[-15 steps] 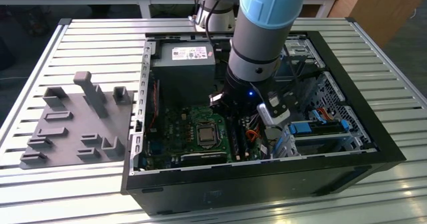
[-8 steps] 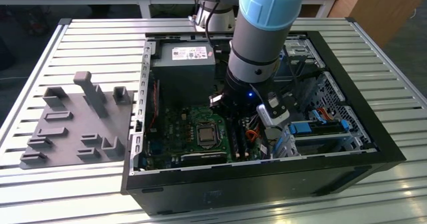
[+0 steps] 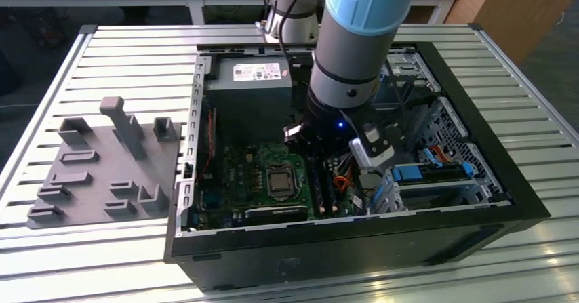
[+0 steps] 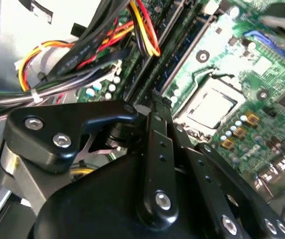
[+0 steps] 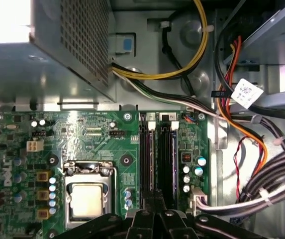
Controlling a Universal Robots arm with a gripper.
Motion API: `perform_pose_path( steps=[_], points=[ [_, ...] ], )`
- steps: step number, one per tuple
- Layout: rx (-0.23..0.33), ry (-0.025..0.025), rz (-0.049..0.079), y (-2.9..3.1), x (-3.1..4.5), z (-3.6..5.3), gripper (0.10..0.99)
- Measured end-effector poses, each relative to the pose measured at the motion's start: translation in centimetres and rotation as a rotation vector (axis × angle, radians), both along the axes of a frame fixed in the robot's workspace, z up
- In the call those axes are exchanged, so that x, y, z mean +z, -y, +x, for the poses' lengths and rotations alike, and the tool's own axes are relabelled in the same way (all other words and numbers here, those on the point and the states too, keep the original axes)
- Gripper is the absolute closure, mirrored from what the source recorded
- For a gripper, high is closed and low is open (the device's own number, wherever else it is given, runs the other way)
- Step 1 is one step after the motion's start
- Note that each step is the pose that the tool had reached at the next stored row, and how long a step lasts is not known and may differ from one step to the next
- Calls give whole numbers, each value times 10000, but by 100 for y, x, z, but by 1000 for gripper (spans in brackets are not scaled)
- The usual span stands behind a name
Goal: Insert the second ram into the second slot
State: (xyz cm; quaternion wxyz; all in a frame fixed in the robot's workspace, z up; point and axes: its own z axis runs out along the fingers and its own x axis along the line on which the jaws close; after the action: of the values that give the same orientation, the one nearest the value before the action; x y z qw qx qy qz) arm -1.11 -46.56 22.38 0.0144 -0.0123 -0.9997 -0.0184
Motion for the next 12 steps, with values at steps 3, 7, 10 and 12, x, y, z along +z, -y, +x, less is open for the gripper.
perform_pose_path(
  steps=[3, 7, 10, 12],
  points=[
    [1, 0, 0, 0, 48, 0, 980],
    [0, 0, 3, 0, 93, -1, 980],
    [0, -3, 5, 0, 131, -1, 980],
    [0, -4, 5, 0, 169, -1, 980]
  ],
)
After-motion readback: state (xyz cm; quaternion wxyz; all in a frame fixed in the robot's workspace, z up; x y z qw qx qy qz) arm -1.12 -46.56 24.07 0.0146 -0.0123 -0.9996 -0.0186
